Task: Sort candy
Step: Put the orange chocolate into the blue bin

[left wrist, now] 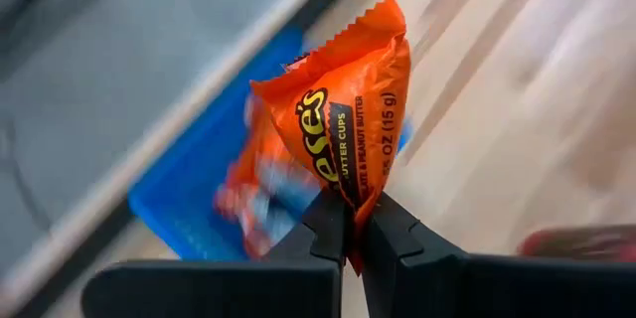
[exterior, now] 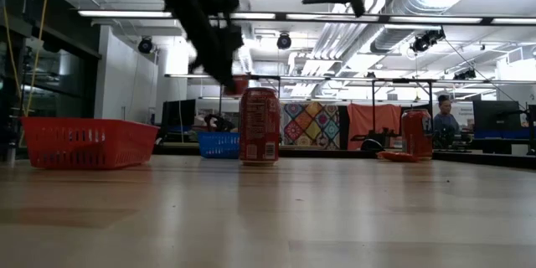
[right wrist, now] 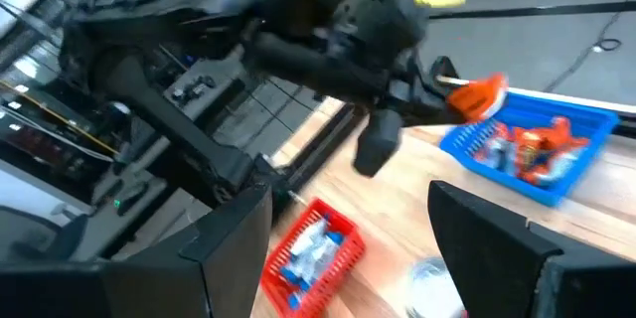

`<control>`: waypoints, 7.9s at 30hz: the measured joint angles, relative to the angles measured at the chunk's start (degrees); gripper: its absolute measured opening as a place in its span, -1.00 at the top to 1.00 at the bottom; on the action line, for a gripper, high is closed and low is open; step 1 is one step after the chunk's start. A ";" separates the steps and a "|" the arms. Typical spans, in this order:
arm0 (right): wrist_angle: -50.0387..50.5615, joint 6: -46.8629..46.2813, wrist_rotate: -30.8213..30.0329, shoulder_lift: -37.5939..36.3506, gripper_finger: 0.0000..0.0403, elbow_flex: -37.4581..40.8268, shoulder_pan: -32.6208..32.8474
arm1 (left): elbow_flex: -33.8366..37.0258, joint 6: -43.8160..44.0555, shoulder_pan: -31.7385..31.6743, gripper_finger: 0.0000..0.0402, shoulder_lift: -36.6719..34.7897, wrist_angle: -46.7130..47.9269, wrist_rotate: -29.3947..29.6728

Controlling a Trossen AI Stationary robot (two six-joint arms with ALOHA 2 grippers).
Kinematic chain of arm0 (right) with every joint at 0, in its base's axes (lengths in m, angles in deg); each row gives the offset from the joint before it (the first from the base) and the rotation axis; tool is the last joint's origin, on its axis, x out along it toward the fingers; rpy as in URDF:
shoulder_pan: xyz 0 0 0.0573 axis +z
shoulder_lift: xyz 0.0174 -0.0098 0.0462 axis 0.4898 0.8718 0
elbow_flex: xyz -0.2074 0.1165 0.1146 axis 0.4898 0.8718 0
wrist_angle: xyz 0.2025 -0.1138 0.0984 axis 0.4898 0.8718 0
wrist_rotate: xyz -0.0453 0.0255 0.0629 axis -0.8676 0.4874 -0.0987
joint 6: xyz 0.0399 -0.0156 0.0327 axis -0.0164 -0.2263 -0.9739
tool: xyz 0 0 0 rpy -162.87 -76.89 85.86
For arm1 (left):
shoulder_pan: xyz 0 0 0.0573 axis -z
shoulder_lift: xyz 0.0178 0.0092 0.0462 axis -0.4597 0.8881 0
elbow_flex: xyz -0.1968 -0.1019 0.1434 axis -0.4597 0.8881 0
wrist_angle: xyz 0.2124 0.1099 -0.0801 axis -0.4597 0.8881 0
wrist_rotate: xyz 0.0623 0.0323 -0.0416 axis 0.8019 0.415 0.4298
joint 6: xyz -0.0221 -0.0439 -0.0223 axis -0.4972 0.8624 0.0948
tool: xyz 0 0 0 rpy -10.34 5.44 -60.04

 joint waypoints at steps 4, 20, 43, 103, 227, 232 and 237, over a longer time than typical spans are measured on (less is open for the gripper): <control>5.83 0.43 -0.14 -4.15 -0.32 0.00 0.02 | -0.16 5.25 -3.38 1.00 7.83 3.90 -3.23; 15.83 1.02 -3.38 -13.18 -0.32 -0.02 0.07 | -1.98 8.12 -5.76 0.70 12.80 -0.73 -3.78; 48.13 -4.73 -9.00 -9.35 -0.32 -0.09 -5.57 | 8.52 19.79 3.68 -0.03 -20.23 -14.76 -20.30; 7.12 22.31 14.09 -5.21 0.99 0.00 1.17 | 21.81 11.66 18.85 -0.03 -40.85 -34.81 -10.13; 16.31 13.06 6.72 -9.59 -0.17 -0.04 1.75 | 6.77 50.04 -3.75 0.12 8.98 -28.76 -13.16; 16.31 13.06 6.72 -9.59 -0.17 -0.04 2.00 | 6.84 41.67 -4.23 0.10 2.41 -27.76 -14.42; 16.83 13.51 6.74 -9.59 -0.17 -0.04 2.03 | 6.82 29.50 -1.27 0.10 -8.48 -22.18 -20.16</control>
